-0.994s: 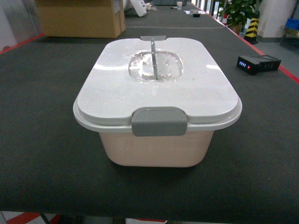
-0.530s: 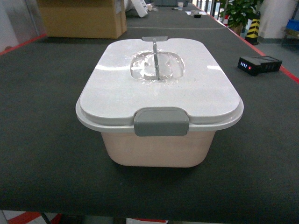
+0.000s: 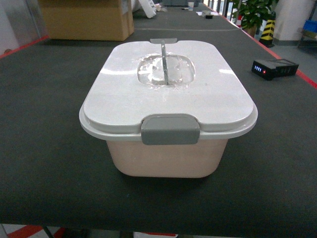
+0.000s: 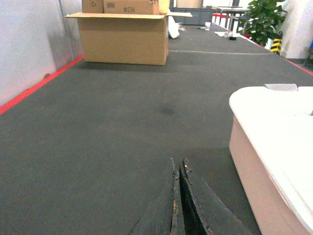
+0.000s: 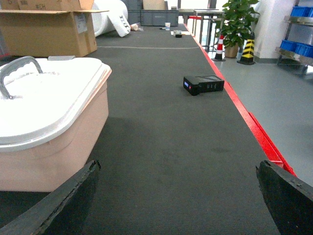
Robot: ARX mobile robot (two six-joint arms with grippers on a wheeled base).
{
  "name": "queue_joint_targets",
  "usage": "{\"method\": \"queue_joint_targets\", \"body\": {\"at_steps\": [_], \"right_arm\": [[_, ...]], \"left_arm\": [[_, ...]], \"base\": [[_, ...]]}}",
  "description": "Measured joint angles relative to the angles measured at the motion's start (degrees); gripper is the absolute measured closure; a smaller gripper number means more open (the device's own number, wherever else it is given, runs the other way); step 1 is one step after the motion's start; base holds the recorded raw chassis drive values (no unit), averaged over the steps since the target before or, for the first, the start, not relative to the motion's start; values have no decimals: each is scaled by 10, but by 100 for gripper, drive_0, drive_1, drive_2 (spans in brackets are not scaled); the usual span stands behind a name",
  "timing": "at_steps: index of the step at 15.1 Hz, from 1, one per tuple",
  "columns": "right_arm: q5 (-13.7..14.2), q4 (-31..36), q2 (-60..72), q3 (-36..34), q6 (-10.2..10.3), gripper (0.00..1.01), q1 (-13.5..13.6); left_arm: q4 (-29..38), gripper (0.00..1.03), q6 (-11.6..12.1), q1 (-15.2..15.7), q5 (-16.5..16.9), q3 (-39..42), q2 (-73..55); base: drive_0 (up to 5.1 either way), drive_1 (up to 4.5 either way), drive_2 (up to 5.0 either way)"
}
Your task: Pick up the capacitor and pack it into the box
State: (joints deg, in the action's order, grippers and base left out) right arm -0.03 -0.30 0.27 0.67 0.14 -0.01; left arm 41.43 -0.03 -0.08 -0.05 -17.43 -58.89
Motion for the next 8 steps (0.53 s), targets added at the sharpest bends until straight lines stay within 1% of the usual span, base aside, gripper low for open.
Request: {"method": "queue_joint_targets", "body": {"at_steps": [4,8], "right_arm": [[0,0,0,0,0,3,0],[0,0,0,0,0,3,0]], "left_arm": [[-13,101,0,1,0,78,89],[-60,101,1,1,0,123,179]], "base": [[0,0,0],[0,0,0]]}}
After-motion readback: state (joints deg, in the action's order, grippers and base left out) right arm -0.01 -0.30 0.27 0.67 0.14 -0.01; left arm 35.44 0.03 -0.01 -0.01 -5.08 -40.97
